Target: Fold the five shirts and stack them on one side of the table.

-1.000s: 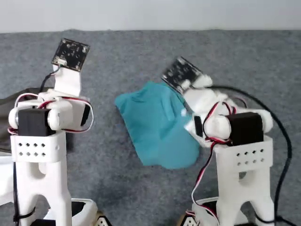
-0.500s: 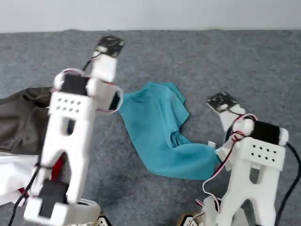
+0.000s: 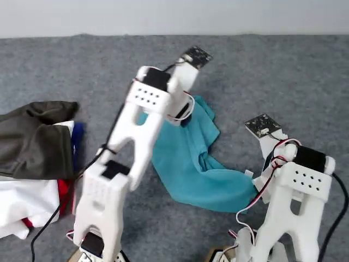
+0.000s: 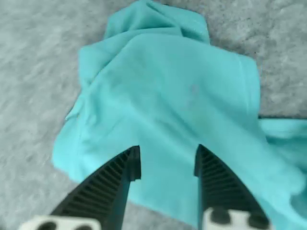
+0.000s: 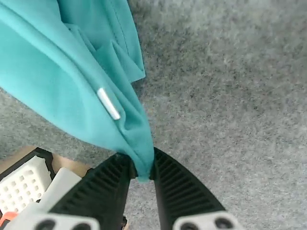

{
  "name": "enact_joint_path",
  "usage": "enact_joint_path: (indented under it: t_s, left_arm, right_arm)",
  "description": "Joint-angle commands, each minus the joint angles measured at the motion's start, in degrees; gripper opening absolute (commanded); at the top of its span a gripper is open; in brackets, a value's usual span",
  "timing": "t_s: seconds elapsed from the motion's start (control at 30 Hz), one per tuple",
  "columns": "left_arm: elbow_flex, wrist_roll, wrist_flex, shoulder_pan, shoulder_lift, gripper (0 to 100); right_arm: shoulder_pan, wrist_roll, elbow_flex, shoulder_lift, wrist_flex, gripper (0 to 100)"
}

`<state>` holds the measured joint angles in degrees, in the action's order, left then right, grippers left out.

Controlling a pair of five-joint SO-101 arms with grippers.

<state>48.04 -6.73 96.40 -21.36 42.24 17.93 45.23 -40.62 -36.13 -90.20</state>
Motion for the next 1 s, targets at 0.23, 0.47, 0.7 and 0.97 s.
enact_joint_path:
  t_s: [0.23,0.47,0.7,0.97]
  left_arm:
    - [28.44,-0.26,4.13,-1.67,12.84,20]
    - [33.27,2.02,2.55,-4.13,13.63,18]
    - [30.73,1.85,1.76,-6.95,20.84,18]
    - [30.99,1.05,1.93,-4.48,26.11,6]
  right_arm:
    - [0.48,0.26,0.35,-1.27,0.57,1.0]
    - [0.48,0.18,0.26,-1.27,0.57,1.0]
    - [0.57,0.18,0.26,-1.54,0.48,1.0]
    - [0.66,0.18,0.26,-1.63,-0.04,1.0]
